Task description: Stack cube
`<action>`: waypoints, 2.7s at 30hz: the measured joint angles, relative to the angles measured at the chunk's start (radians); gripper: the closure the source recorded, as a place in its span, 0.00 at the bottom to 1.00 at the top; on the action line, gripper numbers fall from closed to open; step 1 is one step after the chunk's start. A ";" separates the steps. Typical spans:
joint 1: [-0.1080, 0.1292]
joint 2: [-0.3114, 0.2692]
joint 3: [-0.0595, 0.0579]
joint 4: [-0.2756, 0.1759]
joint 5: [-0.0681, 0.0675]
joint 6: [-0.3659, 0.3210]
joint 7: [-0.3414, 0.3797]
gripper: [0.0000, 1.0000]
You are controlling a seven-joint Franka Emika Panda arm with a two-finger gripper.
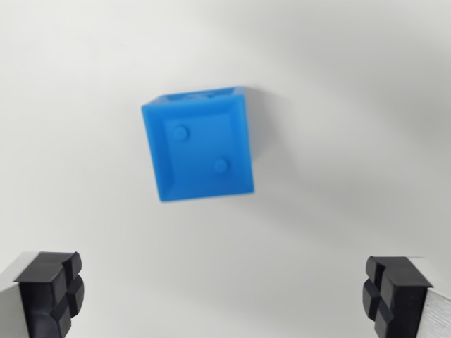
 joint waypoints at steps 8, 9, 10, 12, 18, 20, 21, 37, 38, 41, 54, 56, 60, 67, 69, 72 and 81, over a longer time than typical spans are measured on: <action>0.025 0.072 0.005 0.037 -0.017 0.035 -0.031 0.00; 0.026 0.080 0.004 0.037 -0.018 0.042 -0.031 0.00; 0.026 0.088 0.004 0.037 -0.019 0.051 -0.031 0.00; 0.026 0.105 0.001 0.038 -0.021 0.066 -0.031 0.00; 0.029 0.156 -0.005 0.046 -0.027 0.108 -0.031 0.00; 0.031 0.169 -0.007 0.049 -0.028 0.118 -0.030 0.00; 0.033 0.177 -0.008 0.051 -0.028 0.124 -0.030 0.00; 0.047 0.270 -0.025 0.080 -0.030 0.189 -0.030 0.00; 0.048 0.273 -0.026 0.081 -0.030 0.191 -0.030 0.00; 0.049 0.278 -0.027 0.082 -0.030 0.194 -0.030 0.00; 0.049 0.278 -0.028 0.084 -0.030 0.195 -0.030 1.00; 0.049 0.278 -0.028 0.084 -0.030 0.195 -0.030 1.00; 0.049 0.278 -0.028 0.084 -0.030 0.195 -0.030 1.00; 0.049 0.278 -0.028 0.084 -0.030 0.195 -0.030 1.00; 0.049 0.278 -0.028 0.084 -0.030 0.195 -0.030 1.00; 0.049 0.278 -0.028 0.084 -0.030 0.195 -0.030 1.00; 0.049 0.277 -0.028 0.083 -0.030 0.195 -0.030 1.00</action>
